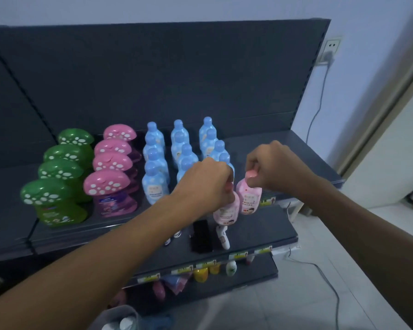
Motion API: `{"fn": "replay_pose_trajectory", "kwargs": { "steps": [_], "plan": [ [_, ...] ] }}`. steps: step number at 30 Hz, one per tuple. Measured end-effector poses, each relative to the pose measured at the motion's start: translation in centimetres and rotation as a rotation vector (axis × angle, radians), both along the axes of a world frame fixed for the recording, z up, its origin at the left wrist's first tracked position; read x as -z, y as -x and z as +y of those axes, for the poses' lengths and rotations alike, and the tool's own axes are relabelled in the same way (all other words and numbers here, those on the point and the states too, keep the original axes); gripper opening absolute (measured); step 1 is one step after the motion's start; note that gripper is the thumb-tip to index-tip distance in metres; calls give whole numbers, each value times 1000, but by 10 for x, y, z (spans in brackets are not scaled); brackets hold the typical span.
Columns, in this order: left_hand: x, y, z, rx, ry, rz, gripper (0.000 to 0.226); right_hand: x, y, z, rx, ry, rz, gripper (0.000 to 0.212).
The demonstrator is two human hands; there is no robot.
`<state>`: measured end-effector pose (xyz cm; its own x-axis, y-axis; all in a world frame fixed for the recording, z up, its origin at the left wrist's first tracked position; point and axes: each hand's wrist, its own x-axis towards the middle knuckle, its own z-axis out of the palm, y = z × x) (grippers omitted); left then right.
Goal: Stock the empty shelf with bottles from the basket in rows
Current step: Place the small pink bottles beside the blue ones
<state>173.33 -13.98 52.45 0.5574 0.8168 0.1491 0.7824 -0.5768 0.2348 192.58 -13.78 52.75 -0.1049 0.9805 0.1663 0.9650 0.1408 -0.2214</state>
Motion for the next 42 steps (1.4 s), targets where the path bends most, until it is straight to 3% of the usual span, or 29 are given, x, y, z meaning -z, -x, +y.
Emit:
{"fn": "replay_pose_trajectory", "kwargs": {
  "steps": [19,27,30,35,42],
  "plan": [
    [-24,-113,86,-151,30,-25,10,-35,-88,122,-121,-16,63,13],
    [-14,-126,131,-258,49,-16,9,-28,-88,183,-136,20,91,14],
    [-12,-125,146,-284,61,-29,21,-22,-87,201,-137,38,95,14],
    [-8,-124,163,-306,60,-57,3,-13,-85,223,-149,61,98,11],
    [-1,-120,185,-335,76,-80,6,-4,-82,248,-179,72,105,12]
  ]
}}
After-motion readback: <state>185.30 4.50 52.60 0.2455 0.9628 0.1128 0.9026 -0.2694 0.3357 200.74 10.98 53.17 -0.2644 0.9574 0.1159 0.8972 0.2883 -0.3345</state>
